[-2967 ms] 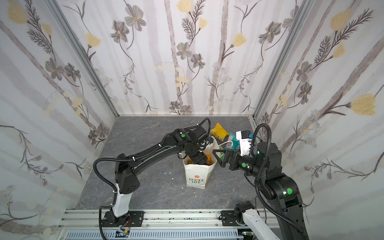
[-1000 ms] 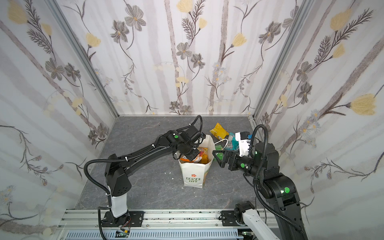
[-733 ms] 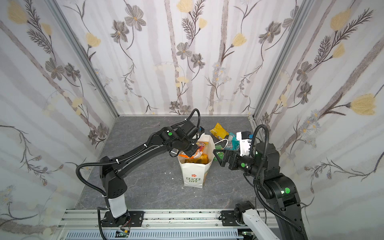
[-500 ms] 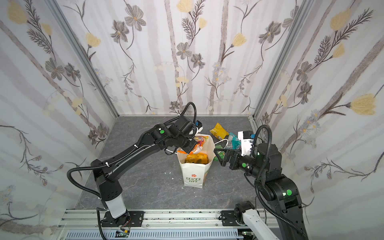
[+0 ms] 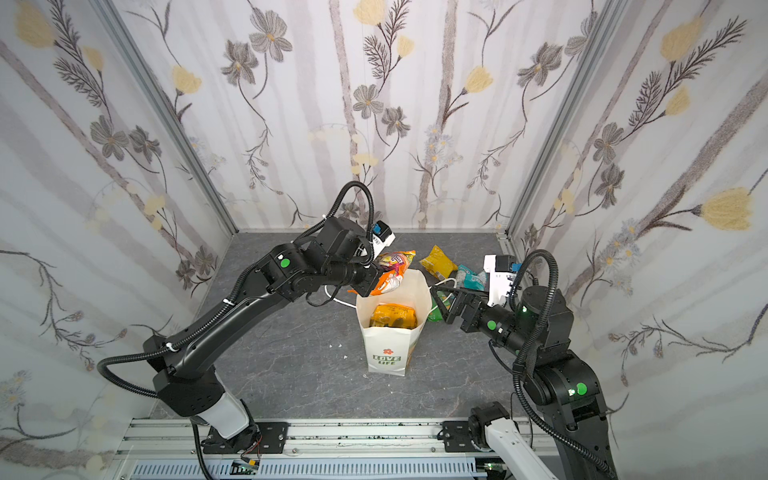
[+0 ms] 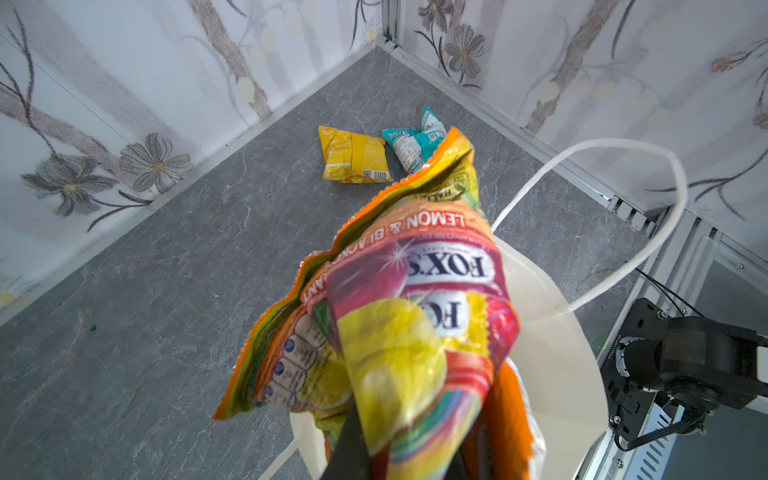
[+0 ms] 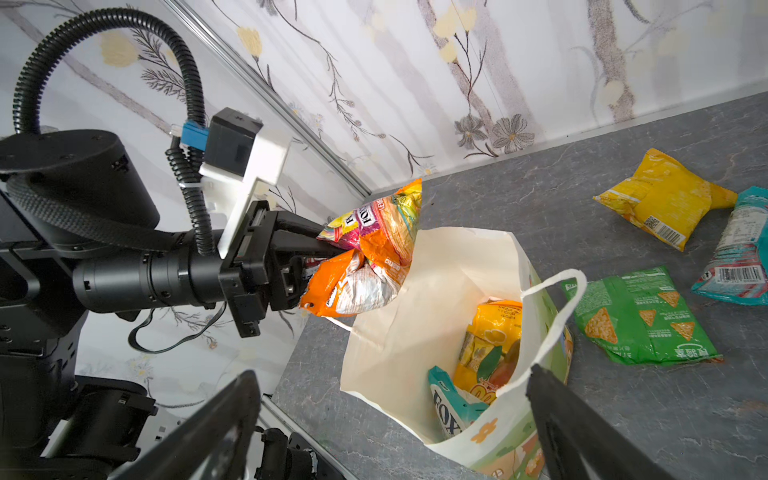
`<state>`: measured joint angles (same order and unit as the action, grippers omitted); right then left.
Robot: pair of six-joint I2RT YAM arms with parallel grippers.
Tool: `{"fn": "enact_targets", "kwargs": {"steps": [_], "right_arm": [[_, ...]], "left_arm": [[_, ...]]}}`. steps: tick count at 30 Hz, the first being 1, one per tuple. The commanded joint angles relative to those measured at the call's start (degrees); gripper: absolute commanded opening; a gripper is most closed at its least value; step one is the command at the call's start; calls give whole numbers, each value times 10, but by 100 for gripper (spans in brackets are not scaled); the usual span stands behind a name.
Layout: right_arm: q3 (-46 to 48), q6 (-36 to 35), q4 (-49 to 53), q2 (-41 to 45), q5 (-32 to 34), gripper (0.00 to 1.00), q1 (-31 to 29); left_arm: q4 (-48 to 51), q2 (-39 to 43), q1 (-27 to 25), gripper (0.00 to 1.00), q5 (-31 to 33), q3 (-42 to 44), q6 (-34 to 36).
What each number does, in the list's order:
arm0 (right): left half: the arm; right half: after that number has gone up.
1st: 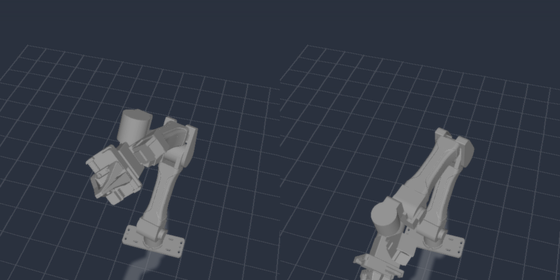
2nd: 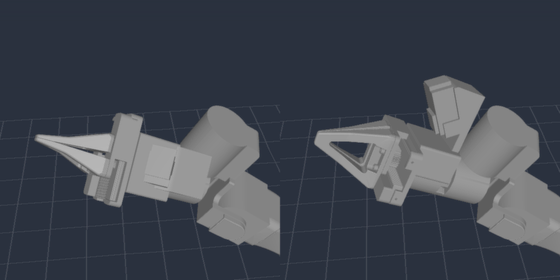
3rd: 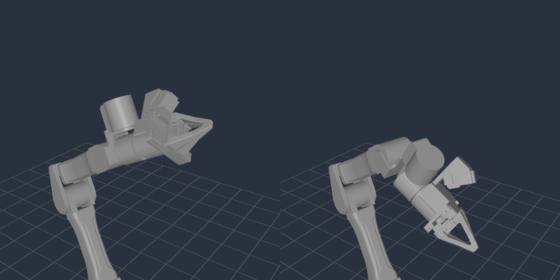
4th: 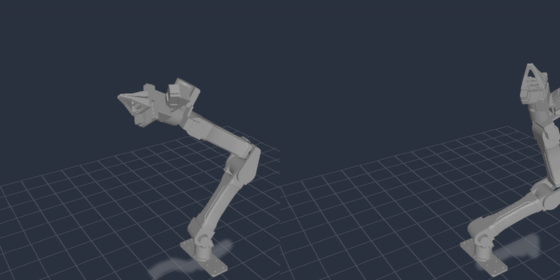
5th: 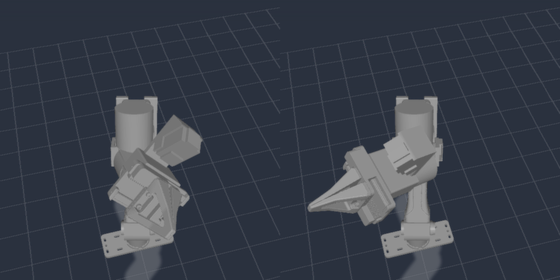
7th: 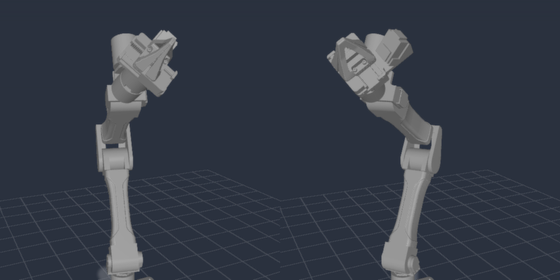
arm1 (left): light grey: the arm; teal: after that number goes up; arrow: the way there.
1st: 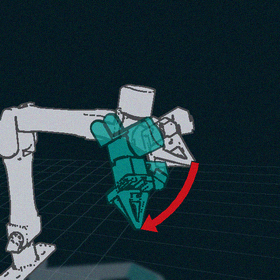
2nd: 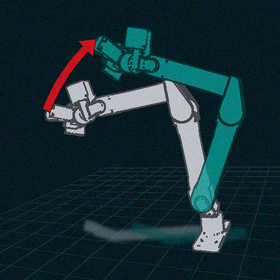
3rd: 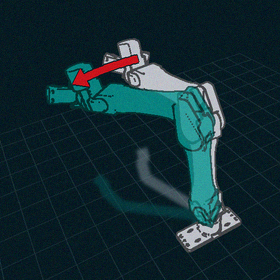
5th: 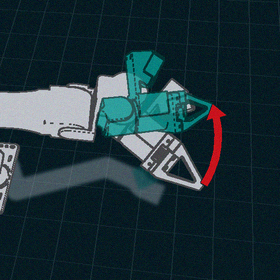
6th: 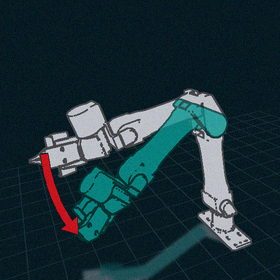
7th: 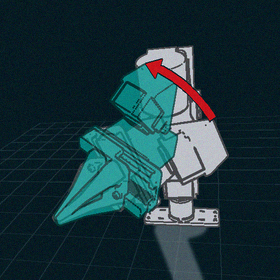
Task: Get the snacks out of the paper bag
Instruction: 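Lift the pink Fox's packet out with the left gripper toward the right gripper, then grasp the pink Fox's packet with the right gripper and open the left gripper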
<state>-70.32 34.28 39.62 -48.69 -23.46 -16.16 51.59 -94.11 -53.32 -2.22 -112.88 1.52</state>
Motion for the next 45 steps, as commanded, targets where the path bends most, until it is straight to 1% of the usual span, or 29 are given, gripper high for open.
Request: {"fn": "enact_targets", "kwargs": {"steps": [1,5,9,14,20,23,26,30,36,38,41,45], "right_arm": [[14,40,-83,3,-20,100,-1],[28,79,-144,0,-54,100,-2],[39,105,-188,-9,-75,100,-2],[59,134,-235,-19,-90,99,-6],[90,188,-326,-36,-128,99,-23],[103,209,-363,-46,-135,96,-37],[111,223,-392,-54,-140,87,-51],[115,229,-406,-62,-137,71,-63],[116,228,-414,-67,-124,47,-70],[115,228,-415,-67,-119,42,-69],[113,227,-416,-68,-115,32,-70],[104,224,-414,-73,-111,17,-70]], "left_arm": [[-66,25,-8,0,12,14,64],[-78,36,-22,0,42,13,138],[-129,68,-50,0,73,53,230],[-202,112,-74,0,81,114,303],[-259,129,-119,0,132,154,406],[-282,132,-135,0,158,168,441],[-304,130,-147,0,179,179,469],[-314,124,-158,0,201,182,497],[-333,125,-167,0,205,192,508],[-333,126,-168,10,206,193,508],[-337,129,-169,19,209,196,507],[-343,136,-171,38,210,201,500]]}}
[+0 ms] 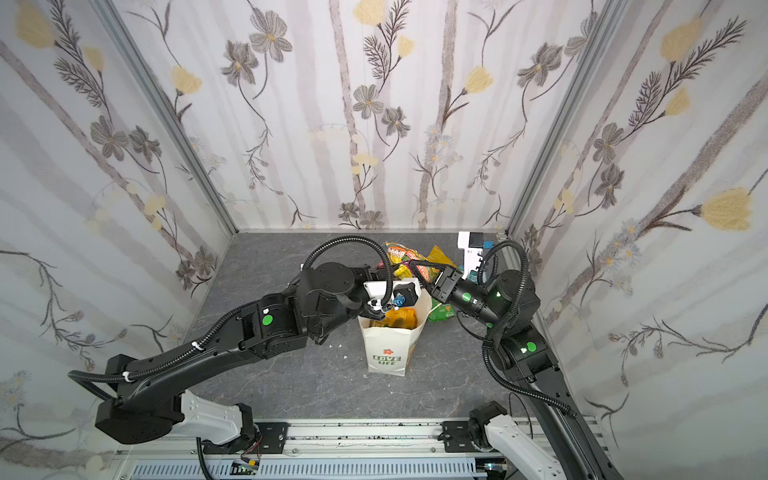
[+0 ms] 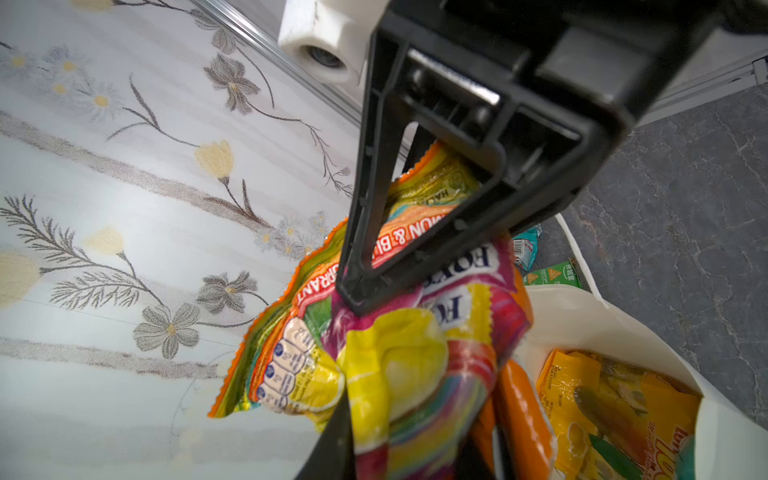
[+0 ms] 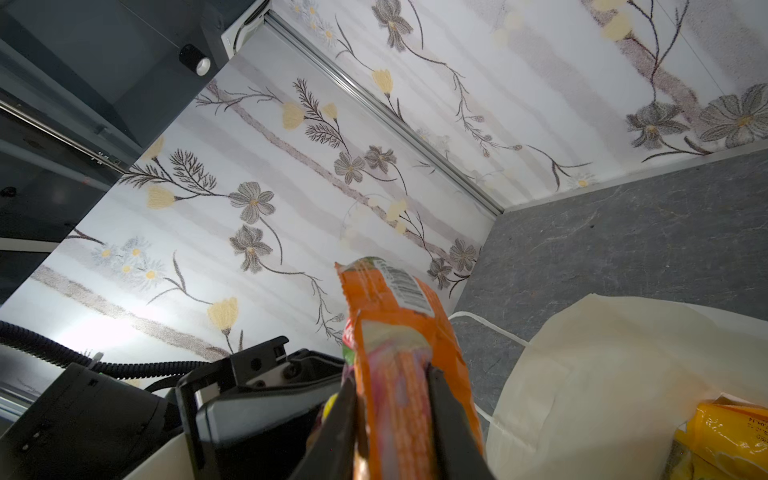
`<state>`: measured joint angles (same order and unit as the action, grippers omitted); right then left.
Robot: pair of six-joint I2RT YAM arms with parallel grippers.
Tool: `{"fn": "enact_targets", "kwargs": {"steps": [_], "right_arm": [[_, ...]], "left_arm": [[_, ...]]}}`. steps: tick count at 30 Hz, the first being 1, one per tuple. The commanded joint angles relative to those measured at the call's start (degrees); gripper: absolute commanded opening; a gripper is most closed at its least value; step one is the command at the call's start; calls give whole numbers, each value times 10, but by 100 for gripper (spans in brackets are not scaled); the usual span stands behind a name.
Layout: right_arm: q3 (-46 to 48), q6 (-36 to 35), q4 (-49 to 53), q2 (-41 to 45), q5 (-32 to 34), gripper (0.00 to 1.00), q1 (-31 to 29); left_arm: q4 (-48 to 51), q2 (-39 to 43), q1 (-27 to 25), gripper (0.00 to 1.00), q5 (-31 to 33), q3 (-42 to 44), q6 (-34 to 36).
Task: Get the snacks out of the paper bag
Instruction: 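Grasp the pink Fox's packet with the right gripper and open the left gripper, then carry the pink Fox's packet with the right gripper down onto the table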
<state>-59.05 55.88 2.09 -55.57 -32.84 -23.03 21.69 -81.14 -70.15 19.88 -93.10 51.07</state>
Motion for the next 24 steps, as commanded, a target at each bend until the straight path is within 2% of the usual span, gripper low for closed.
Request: {"fn": "enact_targets", "kwargs": {"steps": [1,6,11,18,24], "right_arm": [[-14,4,-34,-6,-15,13,-1],[-50,-15,-12,-16,11,1,-1],[-84,-25,-9,-24,52,0,9],[-114,-20,-22,-38,59,0,75],[-92,14,-53,-36,46,0,161]], "left_arm": [[-46,9,-4,43,-13,5,0],[-47,29,-6,63,-32,11,-31],[-46,61,-8,80,-54,16,-84],[-48,116,-8,87,-93,30,-204],[-10,128,-3,90,-91,20,-314]]}}
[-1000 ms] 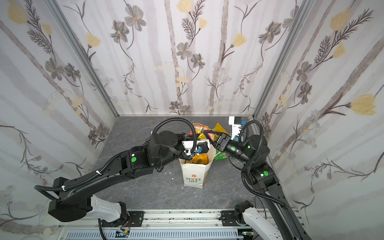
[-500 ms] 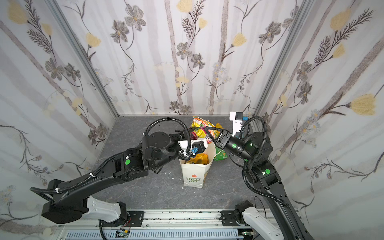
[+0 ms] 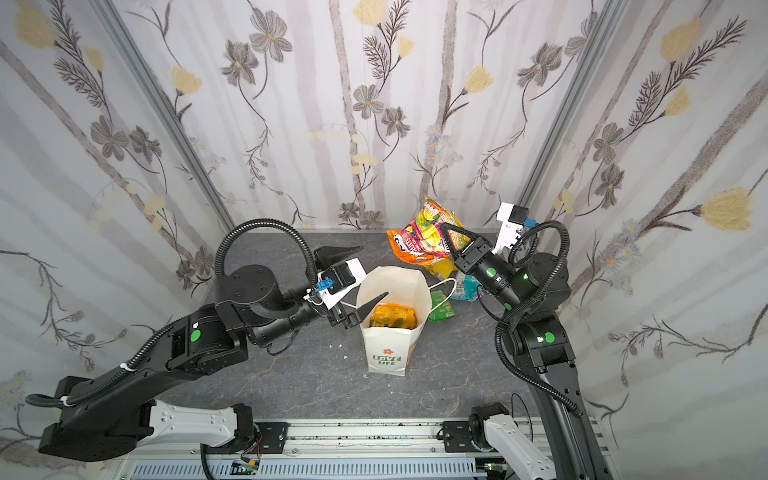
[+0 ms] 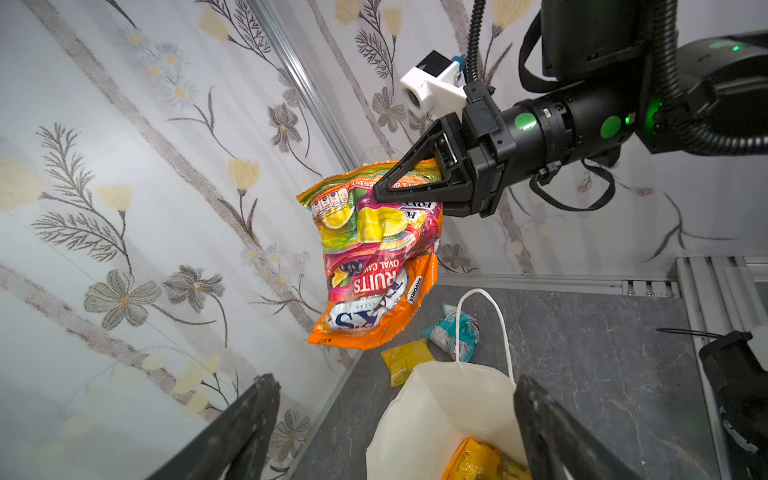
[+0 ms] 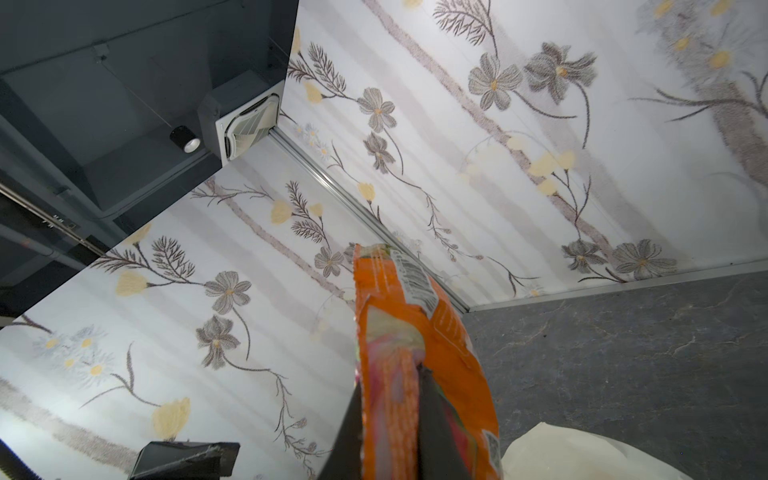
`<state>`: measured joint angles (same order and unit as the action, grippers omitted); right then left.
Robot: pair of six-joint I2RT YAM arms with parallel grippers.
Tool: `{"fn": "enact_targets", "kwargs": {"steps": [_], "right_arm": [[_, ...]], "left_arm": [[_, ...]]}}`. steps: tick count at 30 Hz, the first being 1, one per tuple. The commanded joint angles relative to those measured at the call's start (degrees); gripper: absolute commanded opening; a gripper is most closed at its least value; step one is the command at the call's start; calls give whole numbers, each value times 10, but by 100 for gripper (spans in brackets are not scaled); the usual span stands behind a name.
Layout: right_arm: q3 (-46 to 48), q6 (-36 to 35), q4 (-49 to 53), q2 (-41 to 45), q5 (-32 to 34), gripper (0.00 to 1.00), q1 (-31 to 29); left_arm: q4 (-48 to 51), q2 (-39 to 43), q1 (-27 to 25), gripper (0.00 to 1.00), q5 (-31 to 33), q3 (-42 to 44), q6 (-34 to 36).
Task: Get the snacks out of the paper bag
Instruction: 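Carry the pink Fox's packet with the right gripper down onto the table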
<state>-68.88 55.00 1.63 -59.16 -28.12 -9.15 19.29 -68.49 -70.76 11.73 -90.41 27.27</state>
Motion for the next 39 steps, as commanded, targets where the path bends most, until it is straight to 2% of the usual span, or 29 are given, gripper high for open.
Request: {"fn": "enact_targets", "kwargs": {"steps": [1,6,11,19,30,39], "right_arm": [[13,29,-54,0,-8,0,38],[65,74,-89,10,-41,0,120],[128,109,-125,23,-80,0,196],[225,131,-142,59,-90,0,281],[368,94,-146,69,-76,0,324],[455,31,-173,-7,-69,0,356]], "left_arm": [[26,-1,6,90,-7,-13,-92],[62,-8,35,90,-10,-19,-172],[88,-16,74,91,-68,-11,-246],[142,-35,102,94,-161,-13,-277],[157,-62,106,98,-196,-19,-285],[164,-67,106,99,-198,-20,-285]]}}
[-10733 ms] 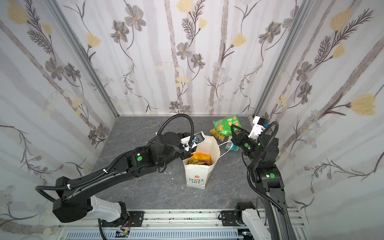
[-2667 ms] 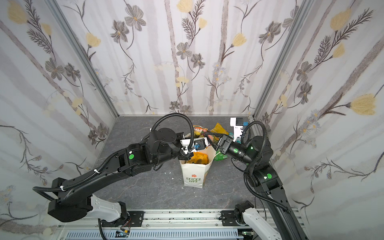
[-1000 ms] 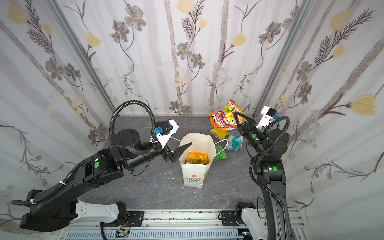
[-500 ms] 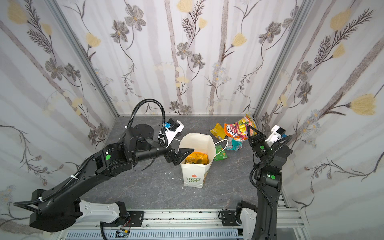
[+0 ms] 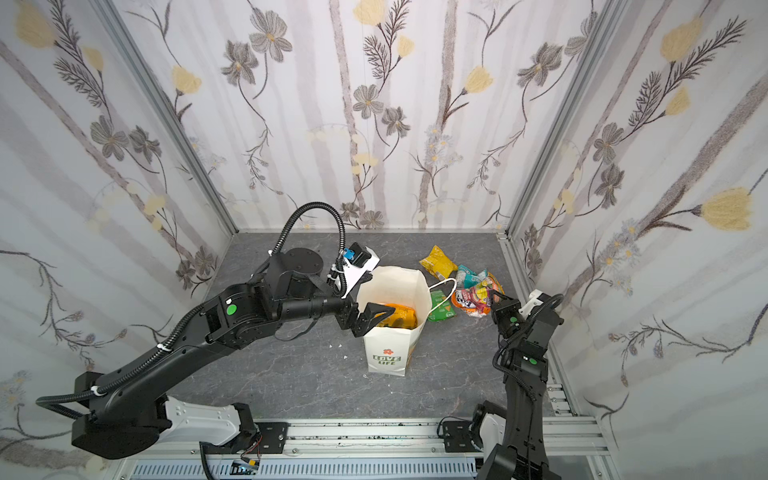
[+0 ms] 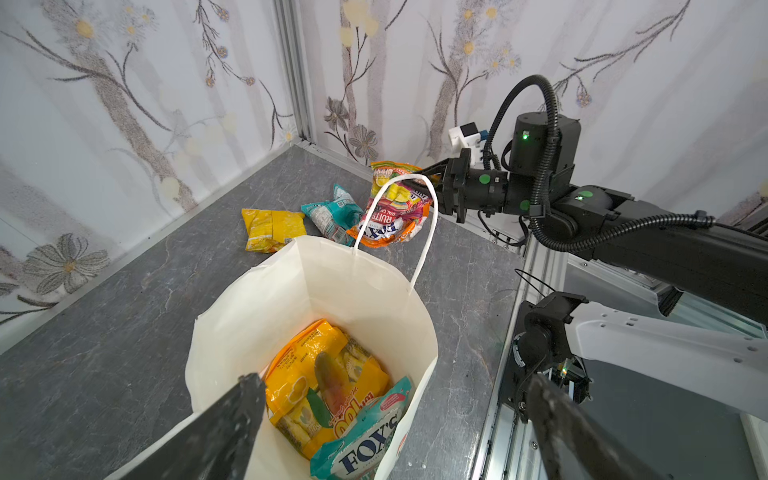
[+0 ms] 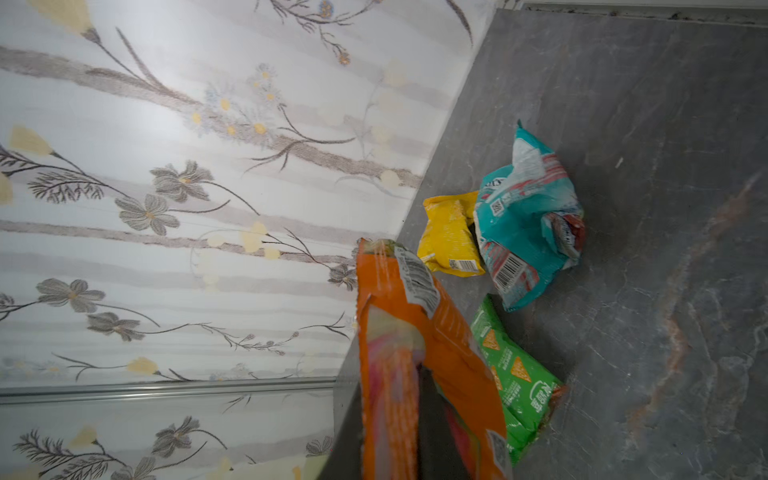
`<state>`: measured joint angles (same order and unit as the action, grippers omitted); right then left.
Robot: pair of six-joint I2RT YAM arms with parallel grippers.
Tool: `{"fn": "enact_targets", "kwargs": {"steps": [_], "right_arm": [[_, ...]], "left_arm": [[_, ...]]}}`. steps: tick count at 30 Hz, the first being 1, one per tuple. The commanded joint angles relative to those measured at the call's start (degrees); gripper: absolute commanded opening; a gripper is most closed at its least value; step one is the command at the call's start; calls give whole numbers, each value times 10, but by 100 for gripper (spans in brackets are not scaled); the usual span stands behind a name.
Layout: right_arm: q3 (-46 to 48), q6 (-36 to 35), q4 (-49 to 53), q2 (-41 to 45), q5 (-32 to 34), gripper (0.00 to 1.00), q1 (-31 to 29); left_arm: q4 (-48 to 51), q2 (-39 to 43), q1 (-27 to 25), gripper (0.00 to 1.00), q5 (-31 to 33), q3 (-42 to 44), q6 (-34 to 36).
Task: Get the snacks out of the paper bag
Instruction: 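Carry the pink Fox's packet with the right gripper down onto the table, then release the packet and raise the right gripper back toward the bag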
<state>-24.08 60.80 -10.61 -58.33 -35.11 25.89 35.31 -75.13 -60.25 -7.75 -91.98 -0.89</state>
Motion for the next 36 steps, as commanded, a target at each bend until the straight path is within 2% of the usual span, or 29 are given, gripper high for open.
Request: {"fn": "enact_targets", "kwargs": {"steps": [1,12,18,22,26,30,34,36], "right_arm": [[13,-31,-56,-28,-1,0,8],[24,-95,-104,-155,2,0,17],[22,-124,-123,-234,-23,0,15],[27,-134,-123,-258,-19,12,15],[29,-152,-99,-260,2,38,15],[30,-177,-68,-257,28,50,15],[33,-205,-32,-240,68,75,15],[36,-215,-16,-227,89,81,17]], "left_arm": [[4,0,0,99,-4,-4,-3],[5,-5,3,99,-5,-7,-3],[11,-14,4,100,-6,-17,-8],[14,-19,4,100,-5,-22,-9],[18,-23,4,99,-1,-28,-10],[16,-25,5,99,11,-27,-14],[23,-29,5,99,22,-30,-19],[28,-33,6,100,26,-34,-22]]}}
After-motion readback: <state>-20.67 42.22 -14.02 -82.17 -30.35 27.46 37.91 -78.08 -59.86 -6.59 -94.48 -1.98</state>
